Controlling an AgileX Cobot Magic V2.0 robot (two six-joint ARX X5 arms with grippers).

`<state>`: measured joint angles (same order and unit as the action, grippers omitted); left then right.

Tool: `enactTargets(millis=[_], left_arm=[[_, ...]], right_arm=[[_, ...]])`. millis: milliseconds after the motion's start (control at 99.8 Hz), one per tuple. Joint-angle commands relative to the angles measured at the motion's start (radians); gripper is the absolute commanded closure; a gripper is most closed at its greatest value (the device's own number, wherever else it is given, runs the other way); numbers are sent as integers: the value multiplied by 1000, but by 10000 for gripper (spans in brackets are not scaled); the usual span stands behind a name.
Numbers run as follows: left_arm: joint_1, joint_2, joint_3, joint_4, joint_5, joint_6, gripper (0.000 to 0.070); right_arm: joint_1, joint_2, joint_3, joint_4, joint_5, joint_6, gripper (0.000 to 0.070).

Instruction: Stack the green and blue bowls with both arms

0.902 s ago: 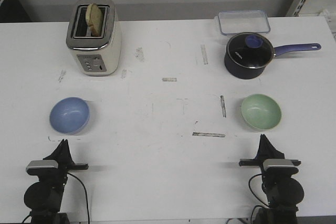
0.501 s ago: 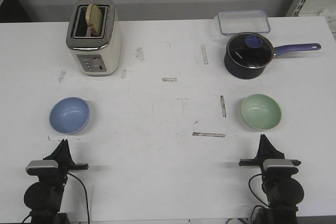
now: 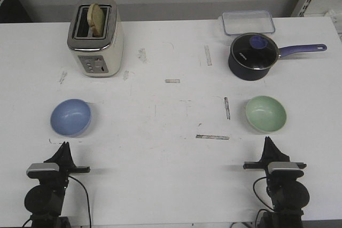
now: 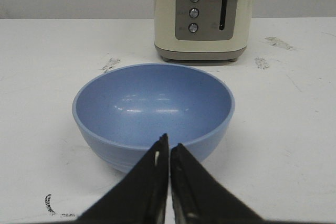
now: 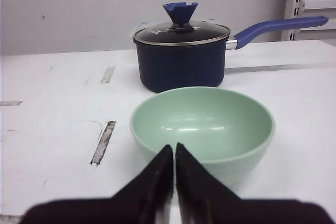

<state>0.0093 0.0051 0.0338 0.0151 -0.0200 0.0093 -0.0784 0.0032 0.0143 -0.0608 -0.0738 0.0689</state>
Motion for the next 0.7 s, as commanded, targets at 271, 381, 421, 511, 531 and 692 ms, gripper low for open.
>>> enactTargets(millis=[271, 381, 421, 511, 531, 692], left_arm=[[2, -2, -20, 12, 2, 1, 699], [2, -2, -20, 11, 2, 1, 699], [2, -2, -20, 11, 2, 1, 699], [2, -2, -20, 10, 2, 1, 699], [2, -2, -20, 10, 2, 1, 699], [2, -2, -20, 10, 2, 1, 699]], right_arm=[[0, 14, 108, 391, 62, 12, 700], [0, 108, 288, 295, 70, 3, 700], [0, 161, 364, 253, 70, -2, 700], [0, 300, 533, 153, 70, -14, 700], [0, 333, 571, 126, 70, -14, 700], [-1, 593, 857, -143, 62, -14, 699]])
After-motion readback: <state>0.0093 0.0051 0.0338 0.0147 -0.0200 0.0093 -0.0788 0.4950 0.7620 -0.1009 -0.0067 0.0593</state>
